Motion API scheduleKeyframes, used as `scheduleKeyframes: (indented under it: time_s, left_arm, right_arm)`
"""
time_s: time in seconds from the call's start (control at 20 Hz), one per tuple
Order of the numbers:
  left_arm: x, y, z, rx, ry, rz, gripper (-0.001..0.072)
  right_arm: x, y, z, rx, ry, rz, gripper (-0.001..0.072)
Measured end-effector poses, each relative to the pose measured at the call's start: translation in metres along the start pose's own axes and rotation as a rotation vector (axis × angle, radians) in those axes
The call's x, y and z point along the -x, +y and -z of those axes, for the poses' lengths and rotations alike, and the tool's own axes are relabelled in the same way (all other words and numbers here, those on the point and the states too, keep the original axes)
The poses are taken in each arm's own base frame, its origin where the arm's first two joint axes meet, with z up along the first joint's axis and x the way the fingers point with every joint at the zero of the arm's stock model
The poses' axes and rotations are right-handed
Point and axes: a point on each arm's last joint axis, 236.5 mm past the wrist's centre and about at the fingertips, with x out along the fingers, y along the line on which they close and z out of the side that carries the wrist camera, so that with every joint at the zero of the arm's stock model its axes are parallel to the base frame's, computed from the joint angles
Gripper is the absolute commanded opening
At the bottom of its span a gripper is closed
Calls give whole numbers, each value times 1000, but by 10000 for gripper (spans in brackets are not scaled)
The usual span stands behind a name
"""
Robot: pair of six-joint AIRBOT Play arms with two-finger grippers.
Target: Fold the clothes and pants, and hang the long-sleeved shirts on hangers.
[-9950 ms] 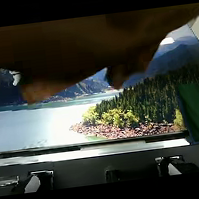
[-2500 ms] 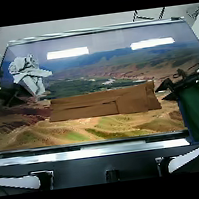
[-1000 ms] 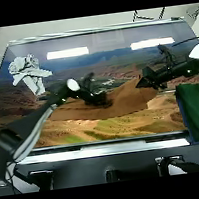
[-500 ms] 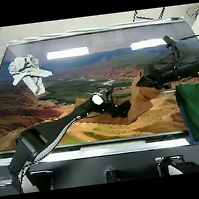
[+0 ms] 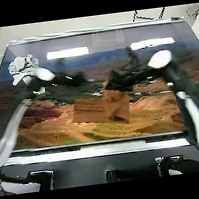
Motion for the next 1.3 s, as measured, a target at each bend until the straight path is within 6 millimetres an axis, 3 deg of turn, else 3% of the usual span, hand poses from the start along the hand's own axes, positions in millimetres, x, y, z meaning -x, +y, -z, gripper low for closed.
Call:
scheduleKeyframes:
  time_s: [0.05, 0.1, 0.15, 0.2, 0.3, 0.4, 0.45, 0.55, 0.7, 0.8, 0.9, 1.0, 1.15, 1.3]
  left_arm:
    - [35, 11, -20, -5, -60, -28, 19]
    - [73, 20, -38, -10, -131, -55, 19]
    - [110, 25, -51, -18, -197, -79, 19]
    - [140, 27, -59, -29, -250, -96, 19]
    - [194, 27, -67, -60, -339, -129, 20]
    - [234, 30, -65, -91, -390, -172, 20]
    - [249, 33, -63, -102, -405, -198, 20]
    - [275, 42, -57, -120, -423, -256, 21]
    - [297, 56, -49, -128, -427, -322, 21]
    - [303, 62, -46, -126, -422, -345, 22]
    - [307, 64, -44, -126, -420, -357, 21]
    - [308, 65, -42, -126, -417, -361, 22]
    - [307, 64, -41, -128, -411, -362, 22]
    - [306, 62, -40, -124, -410, -351, 21]
  right_arm:
    - [-29, 3, 1, -25, 15, -28, 120]
    - [-58, 5, 2, -55, 26, -55, 412]
    - [-87, 7, 5, -95, 38, -89, 622]
    - [-111, 9, 10, -126, 55, -119, 639]
    - [-142, 12, 20, -170, 92, -178, 639]
    - [-144, 5, 16, -184, 103, -202, 639]
    - [-136, -2, 9, -187, 105, -202, 639]
    - [-103, -26, -9, -174, 94, -160, 639]
    - [-31, -91, -28, -161, 78, 37, 640]
    - [10, -146, -18, -184, 105, 212, 639]
    - [29, -186, 0, -240, 142, 320, 638]
    - [25, -204, 17, -279, 162, 327, 638]
    - [-2, -209, 27, -299, 143, 265, 630]
    - [-26, -209, 33, -327, 147, 207, 454]
